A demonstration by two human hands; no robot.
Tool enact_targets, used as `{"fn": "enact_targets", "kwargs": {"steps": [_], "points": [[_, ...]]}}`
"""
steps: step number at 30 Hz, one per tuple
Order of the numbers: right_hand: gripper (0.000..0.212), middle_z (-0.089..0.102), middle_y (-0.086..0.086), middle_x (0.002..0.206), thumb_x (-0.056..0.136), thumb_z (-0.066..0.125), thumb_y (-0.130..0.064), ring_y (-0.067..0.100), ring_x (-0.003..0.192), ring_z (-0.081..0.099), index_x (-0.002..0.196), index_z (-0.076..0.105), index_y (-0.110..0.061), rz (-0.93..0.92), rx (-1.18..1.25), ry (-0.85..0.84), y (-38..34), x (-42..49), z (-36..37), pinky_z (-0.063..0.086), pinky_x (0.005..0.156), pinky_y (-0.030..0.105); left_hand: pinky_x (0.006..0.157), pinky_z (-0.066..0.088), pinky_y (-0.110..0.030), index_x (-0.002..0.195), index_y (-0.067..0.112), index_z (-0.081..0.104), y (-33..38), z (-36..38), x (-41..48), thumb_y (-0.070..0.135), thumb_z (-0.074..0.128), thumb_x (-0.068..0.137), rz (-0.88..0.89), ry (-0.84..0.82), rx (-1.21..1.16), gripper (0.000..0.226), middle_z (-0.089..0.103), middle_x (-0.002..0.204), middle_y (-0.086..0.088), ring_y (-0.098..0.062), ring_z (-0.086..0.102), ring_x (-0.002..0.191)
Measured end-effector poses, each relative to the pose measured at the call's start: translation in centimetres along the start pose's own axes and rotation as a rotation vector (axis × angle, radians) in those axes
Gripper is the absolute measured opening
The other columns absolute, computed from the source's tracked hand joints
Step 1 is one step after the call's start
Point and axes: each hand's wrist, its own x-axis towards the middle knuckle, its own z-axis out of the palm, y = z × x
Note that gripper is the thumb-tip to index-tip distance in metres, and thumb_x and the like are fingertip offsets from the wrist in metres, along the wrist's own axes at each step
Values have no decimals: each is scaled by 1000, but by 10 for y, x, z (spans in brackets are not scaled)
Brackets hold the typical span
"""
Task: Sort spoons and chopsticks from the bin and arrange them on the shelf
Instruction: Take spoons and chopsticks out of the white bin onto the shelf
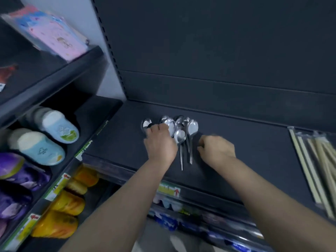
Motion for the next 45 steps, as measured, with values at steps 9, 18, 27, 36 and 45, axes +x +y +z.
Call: {"fn": "enact_targets", "kwargs": {"steps": [9, 18, 27, 36, 45], "points": [[23, 61, 4, 112, 93, 48, -18, 25, 109, 54, 112, 61, -18, 175, -164, 89, 84, -69, -23, 38, 71, 28, 90, 49, -33, 115, 26, 61, 104, 21, -34, 16, 53, 92, 396, -332, -96, 26, 66, 117, 3, -21, 58, 113], [23, 63, 0, 108, 88, 52, -19, 26, 109, 50, 108, 63, -23, 431, -226, 370, 253, -195, -69, 34, 77, 34, 90, 48, -36, 119, 24, 57, 273, 56, -160, 14, 53, 92, 690, -355, -141, 29, 64, 117, 1, -22, 56, 112], [31, 65, -3, 111, 88, 54, -17, 25, 112, 50, 114, 65, -28, 633, -223, 515, 432, -325, -102, 36, 80, 37, 85, 50, -36, 120, 20, 55, 441, 91, -302, 15, 56, 92, 848, -336, -355, 28, 63, 115, 4, -19, 58, 106], [22, 65, -5, 109, 94, 50, -24, 22, 108, 52, 109, 64, -29, 652, -132, 507, 507, -339, -114, 35, 83, 38, 83, 52, -35, 114, 20, 63, 513, 113, -311, 13, 50, 92, 835, -348, -255, 26, 67, 111, 0, -21, 61, 102], [24, 65, -4, 96, 89, 50, -15, 23, 94, 57, 100, 67, -27, 667, -104, 461, 572, -309, -131, 30, 70, 32, 72, 47, -30, 100, 14, 68, 591, 162, -283, 7, 53, 86, 826, -434, -44, 22, 66, 103, -4, -26, 62, 98]]}}
